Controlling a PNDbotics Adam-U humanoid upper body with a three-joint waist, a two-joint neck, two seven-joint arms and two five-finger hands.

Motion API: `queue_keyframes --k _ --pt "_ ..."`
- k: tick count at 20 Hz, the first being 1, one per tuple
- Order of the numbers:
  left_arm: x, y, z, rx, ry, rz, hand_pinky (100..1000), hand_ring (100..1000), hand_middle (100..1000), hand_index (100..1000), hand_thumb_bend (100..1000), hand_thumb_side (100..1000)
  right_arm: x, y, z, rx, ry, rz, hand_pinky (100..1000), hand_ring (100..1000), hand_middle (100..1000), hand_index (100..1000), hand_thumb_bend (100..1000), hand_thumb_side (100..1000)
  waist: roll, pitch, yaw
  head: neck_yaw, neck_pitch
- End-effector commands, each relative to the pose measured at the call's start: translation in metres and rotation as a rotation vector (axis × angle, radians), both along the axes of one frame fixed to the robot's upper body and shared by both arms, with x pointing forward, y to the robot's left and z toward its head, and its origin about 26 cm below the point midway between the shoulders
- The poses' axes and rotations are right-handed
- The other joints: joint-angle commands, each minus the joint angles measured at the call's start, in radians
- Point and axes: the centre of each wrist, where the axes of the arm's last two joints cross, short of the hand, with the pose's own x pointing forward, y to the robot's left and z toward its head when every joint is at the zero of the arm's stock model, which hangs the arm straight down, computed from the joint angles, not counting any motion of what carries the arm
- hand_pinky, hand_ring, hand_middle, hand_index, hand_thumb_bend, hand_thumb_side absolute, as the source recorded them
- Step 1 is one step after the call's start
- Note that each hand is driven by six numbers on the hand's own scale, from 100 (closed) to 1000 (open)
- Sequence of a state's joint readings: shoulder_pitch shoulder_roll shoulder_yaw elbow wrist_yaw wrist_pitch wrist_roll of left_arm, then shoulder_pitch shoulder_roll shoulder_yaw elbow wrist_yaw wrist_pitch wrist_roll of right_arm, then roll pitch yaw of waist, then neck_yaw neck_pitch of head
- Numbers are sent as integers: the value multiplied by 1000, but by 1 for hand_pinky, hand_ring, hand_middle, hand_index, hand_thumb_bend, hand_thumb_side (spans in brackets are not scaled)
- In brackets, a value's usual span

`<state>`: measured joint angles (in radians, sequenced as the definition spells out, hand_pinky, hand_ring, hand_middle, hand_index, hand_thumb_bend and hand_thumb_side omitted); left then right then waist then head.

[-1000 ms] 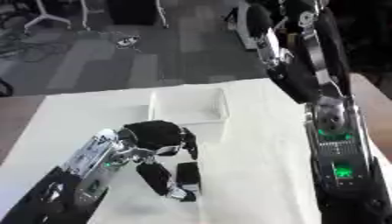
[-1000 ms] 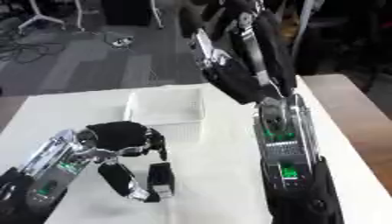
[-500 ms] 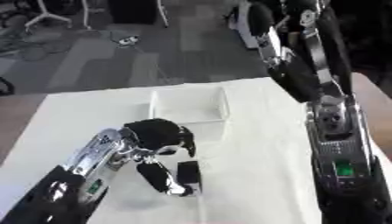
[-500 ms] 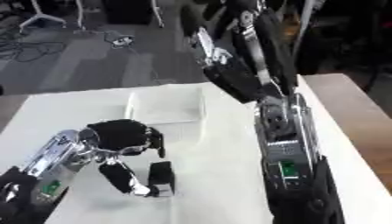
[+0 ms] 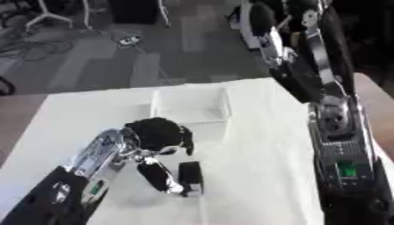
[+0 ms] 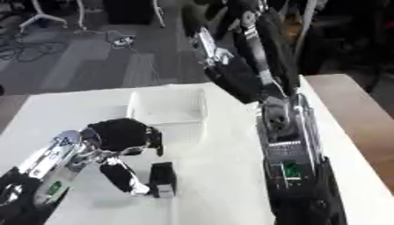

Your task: Pick up objects on the table and place them in the box.

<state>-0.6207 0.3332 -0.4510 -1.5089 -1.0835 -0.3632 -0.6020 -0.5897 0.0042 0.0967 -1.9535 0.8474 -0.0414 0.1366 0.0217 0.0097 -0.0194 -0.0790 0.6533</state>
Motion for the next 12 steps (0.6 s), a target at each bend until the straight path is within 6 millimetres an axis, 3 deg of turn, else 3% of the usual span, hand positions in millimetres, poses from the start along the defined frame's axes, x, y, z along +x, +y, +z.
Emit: queue_keyframes --k 1,12 --pt "3 2 7 3 -28 4 510 600 711 746 388 731 -4 3 7 6 -28 15 133 414 527 728 318 1000 0 -8 -1 3 -3" --pt "5 -2 -6 -14 -43 -2 504 596 710 746 404 756 -4 3 7 5 -29 18 132 414 526 727 317 1000 -1 -7 -3 3 -3"
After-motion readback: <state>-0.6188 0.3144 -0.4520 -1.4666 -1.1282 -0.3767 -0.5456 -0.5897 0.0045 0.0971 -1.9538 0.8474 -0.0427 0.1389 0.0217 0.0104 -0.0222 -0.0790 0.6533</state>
